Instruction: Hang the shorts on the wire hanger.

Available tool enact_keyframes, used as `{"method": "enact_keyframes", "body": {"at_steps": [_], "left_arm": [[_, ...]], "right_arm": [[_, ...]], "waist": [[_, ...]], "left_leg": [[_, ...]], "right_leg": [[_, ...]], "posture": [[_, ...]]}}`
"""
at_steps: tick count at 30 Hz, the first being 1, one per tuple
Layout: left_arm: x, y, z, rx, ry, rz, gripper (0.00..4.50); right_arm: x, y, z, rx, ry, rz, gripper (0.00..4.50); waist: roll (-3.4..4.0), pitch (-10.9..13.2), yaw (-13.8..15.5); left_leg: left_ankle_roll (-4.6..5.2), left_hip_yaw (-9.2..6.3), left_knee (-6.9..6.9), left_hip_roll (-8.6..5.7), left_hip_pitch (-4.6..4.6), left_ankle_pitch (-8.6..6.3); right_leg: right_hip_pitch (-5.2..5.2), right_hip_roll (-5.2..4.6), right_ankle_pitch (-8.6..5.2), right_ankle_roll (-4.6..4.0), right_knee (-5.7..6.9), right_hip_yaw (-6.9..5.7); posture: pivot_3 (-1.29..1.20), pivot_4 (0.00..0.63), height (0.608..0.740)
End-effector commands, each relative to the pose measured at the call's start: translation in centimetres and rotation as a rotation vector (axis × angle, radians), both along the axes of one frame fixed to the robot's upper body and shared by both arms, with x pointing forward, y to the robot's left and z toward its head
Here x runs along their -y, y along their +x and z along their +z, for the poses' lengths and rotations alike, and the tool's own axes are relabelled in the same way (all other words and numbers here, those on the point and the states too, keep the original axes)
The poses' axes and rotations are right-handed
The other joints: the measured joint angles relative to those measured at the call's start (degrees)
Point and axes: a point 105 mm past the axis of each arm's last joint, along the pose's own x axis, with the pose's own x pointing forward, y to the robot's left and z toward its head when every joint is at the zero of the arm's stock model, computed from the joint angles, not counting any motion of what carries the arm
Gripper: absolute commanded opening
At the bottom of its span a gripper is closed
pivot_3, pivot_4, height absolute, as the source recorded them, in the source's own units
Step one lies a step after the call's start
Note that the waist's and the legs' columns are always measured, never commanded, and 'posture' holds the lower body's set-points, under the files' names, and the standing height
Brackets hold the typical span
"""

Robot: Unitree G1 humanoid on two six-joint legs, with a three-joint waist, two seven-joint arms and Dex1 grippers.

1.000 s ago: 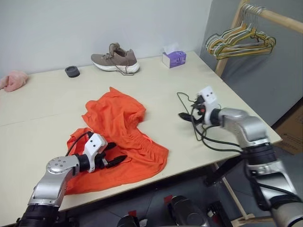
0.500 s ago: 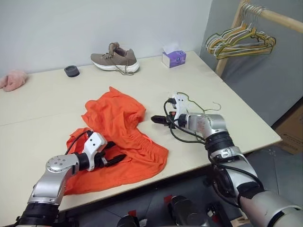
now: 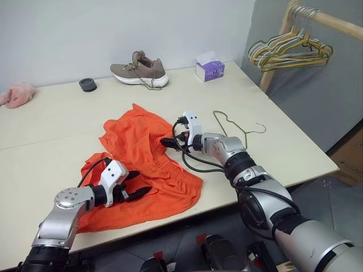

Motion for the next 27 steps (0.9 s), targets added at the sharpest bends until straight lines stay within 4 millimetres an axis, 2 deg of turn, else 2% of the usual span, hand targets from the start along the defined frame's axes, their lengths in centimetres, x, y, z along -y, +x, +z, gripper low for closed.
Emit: {"method": "enact_keyframes", "body": {"at_steps": [1,2,4,7,13,17,20,25,27], "left_arm": [[-0.3,-0.1,0.7,0.029,0.007,0.007,3.77],[-0.4,-0.2,0.7,0.027,0.007,0.009,3.77],[-0.5,-0.3,0.4,0.018,0.009,0.012,3.77],[-0.5,-0.3,0.3,0.012,0.011,0.009,3.77],[-0.5,0.1,0.3,0.012,0.015,-0.001,3.77],[-0.6,0.4,0.4,0.015,0.016,-0.005,3.77],[-0.7,0.4,0.5,0.016,0.017,-0.007,3.77],[-0.8,0.4,0.6,0.017,0.016,-0.007,3.77],[-0.7,0.3,0.5,0.013,0.015,-0.011,3.77]], "right_arm": [[2.6,-2.1,2.3,0.111,-0.025,0.144,4.48],[3.1,-2.8,2.4,0.105,-0.025,0.165,4.48],[4.8,-5.5,2.6,0.06,-0.03,0.243,4.48],[6.9,-8.7,1.2,-0.01,-0.108,0.312,4.48],[9.2,-9.5,-1.3,-0.063,-0.209,0.262,4.48],[9.2,-10.6,-2.4,-0.069,-0.251,0.304,4.48],[8.7,-11.3,-2.5,-0.049,-0.258,0.352,3.89],[8.2,-12.0,-2.7,-0.016,-0.273,0.389,2.06],[7.9,-12.1,-2.7,0.021,-0.286,0.41,1.46]], "waist": [[-0.02,-0.02,1.19],[-0.01,-0.02,1.88],[-0.01,-0.02,2.73],[0.04,-0.01,2.5],[0.04,-0.02,1.28],[0.03,-0.03,0.98],[0.03,-0.03,0.77],[0.03,-0.03,0.78],[0.02,-0.03,0.77]], "left_leg": [[0.0,-0.04,-0.01,0.0,-0.08,0.0],[0.0,-0.08,0.01,0.0,-0.1,0.0],[-0.01,-0.07,0.0,0.0,-0.15,0.0],[0.0,-0.08,-0.01,0.01,-0.1,0.0],[0.09,-0.04,0.0,0.02,0.13,0.06],[0.12,-0.05,0.0,0.01,0.13,0.08],[0.12,-0.05,0.0,0.01,0.08,0.08],[0.12,-0.05,-0.02,0.01,0.03,0.07],[0.12,-0.05,-0.02,0.01,0.04,0.08]], "right_leg": [[-0.03,0.0,0.0,0.0,-0.05,-0.05],[-0.04,0.0,-0.01,0.0,-0.05,-0.07],[-0.09,-0.01,-0.02,-0.02,-0.07,-0.07],[-0.1,-0.01,-0.06,-0.08,0.01,-0.1],[-0.02,0.01,0.08,-0.14,0.12,-0.08],[0.04,0.01,0.1,-0.11,0.06,-0.09],[0.04,0.01,0.09,-0.12,-0.02,-0.1],[0.01,0.01,0.07,-0.13,-0.08,-0.1],[0.01,0.01,0.07,-0.13,-0.07,-0.1]], "posture": [[-0.19,0.059,0.74],[-0.19,0.062,0.74],[-0.2,0.065,0.74],[-0.22,0.07,0.74],[-0.23,0.072,0.74],[-0.24,0.075,0.74],[-0.23,0.075,0.74],[-0.23,0.074,0.74],[-0.23,0.073,0.74]]}}
